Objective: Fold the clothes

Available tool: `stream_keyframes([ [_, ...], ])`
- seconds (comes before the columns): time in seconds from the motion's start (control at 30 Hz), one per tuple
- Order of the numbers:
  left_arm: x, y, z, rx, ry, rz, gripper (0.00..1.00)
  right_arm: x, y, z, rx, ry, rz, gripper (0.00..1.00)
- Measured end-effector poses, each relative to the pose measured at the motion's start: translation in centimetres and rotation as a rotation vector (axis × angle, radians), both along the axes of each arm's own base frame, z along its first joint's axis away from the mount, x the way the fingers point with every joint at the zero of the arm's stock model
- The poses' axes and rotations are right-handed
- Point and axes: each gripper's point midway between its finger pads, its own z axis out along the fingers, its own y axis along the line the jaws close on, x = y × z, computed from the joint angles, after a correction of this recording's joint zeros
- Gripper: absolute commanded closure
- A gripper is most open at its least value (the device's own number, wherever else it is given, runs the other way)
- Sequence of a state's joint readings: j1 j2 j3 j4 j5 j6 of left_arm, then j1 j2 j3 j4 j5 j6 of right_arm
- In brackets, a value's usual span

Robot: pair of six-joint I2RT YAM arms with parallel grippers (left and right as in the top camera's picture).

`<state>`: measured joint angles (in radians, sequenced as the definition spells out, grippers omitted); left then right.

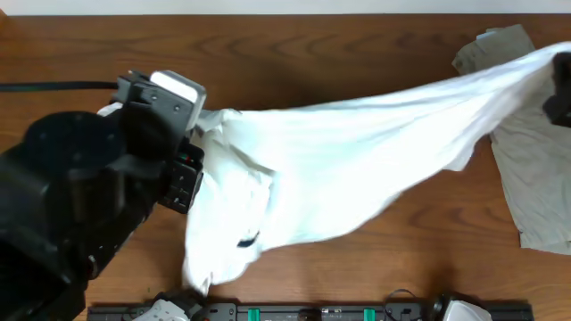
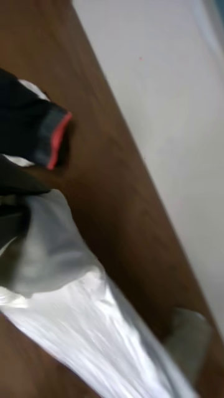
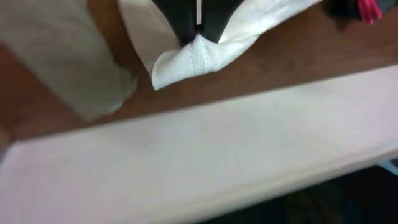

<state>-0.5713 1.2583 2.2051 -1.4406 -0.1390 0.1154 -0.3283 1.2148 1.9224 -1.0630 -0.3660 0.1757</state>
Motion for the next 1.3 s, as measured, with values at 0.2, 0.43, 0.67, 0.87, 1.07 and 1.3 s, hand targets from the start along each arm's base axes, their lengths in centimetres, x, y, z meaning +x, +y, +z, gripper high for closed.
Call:
stream_keyframes([
  [0.2, -0.2, -0.1, 0.6, 0.008, -0.025, -0.028, 0.95, -2.6, -0.2, 4.3, -0.016, -0.119, -0.072, 0.99],
  [0.43, -2.4, -0.2, 2.2, -0.029, -0.05, -0.104, 0.94, -4.6, -0.8, 4.3, -0.02, -0.092, -0.144, 0.99],
  [0.67, -4.7, 0.9, 3.8, -0.085, -0.077, -0.107, 0.94, -6.0, -1.0, 3.1, 0.003, -0.042, -0.186, 0.99],
  [0.87, -4.2, 0.8, 3.7, -0.092, -0.064, -0.087, 0.93, -7.7, -1.1, 1.9, 0.012, 0.011, -0.232, 0.99],
  [1.07, -0.1, -0.3, 1.8, -0.021, 0.006, -0.005, 0.93, -5.8, -2.1, -0.3, 0.033, 0.113, -0.249, 0.99],
  [1.3, 10.0, -1.0, -2.6, 0.087, 0.108, 0.164, 0.93, 1.2, -4.4, -5.9, 0.077, 0.316, -0.246, 0.99],
])
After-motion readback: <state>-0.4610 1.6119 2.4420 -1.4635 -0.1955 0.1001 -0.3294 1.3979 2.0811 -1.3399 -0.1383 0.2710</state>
